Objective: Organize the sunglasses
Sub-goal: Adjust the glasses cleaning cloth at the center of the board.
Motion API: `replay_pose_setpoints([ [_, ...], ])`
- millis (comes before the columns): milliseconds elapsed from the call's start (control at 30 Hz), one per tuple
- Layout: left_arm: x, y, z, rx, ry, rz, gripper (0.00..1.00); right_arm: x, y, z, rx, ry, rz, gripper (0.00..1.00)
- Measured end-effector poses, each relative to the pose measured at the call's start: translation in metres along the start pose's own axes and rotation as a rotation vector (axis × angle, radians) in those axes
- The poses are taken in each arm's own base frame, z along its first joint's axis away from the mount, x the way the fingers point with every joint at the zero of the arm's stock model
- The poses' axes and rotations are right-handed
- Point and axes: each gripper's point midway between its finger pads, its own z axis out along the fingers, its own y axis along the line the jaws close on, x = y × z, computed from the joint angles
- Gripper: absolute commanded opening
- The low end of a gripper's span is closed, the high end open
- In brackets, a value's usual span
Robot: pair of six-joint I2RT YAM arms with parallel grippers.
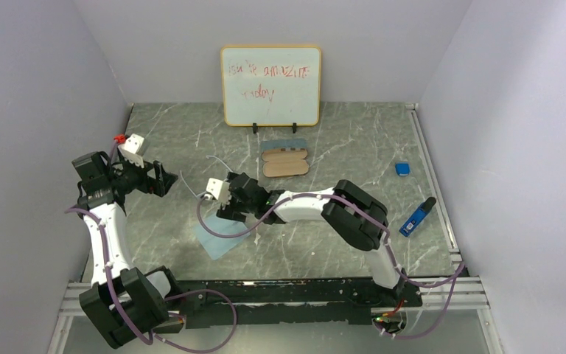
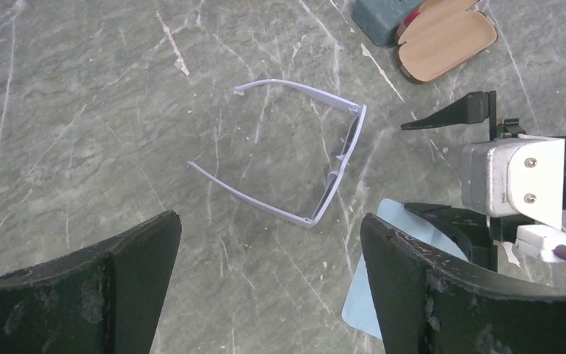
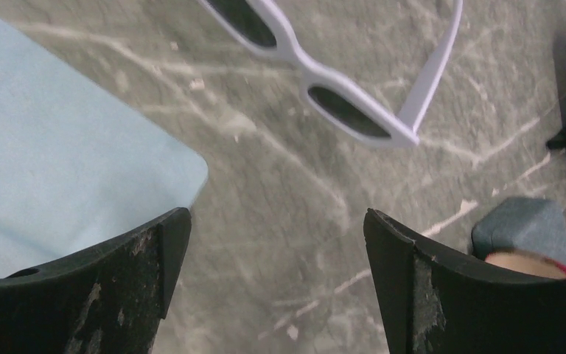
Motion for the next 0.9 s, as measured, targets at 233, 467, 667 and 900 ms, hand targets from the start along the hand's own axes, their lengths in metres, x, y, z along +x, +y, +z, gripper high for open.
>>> replay_pose_setpoints([
  [233, -0.001, -0.002, 0.0, 0.014, -0.006, -0.001, 0.96, 0.038, -0.024, -0.028, 0.057, 0.074, 0.02, 0.92],
  [467, -0.001, -0.005, 0.001, 0.035, -0.011, -0.008, 0.96, 0.071, -0.045, -0.057, 0.092, 0.128, 0.038, 0.9],
  [667, -0.001, -0.007, 0.001, 0.043, -0.012, -0.01, 0.96, 0.027, -0.032, -0.076, -0.029, -0.01, 0.032, 0.83],
  [900, 0.0, -0.007, 0.001, 0.045, -0.011, -0.012, 0.96, -0.01, 0.012, -0.098, -0.256, -0.163, 0.006, 0.67],
])
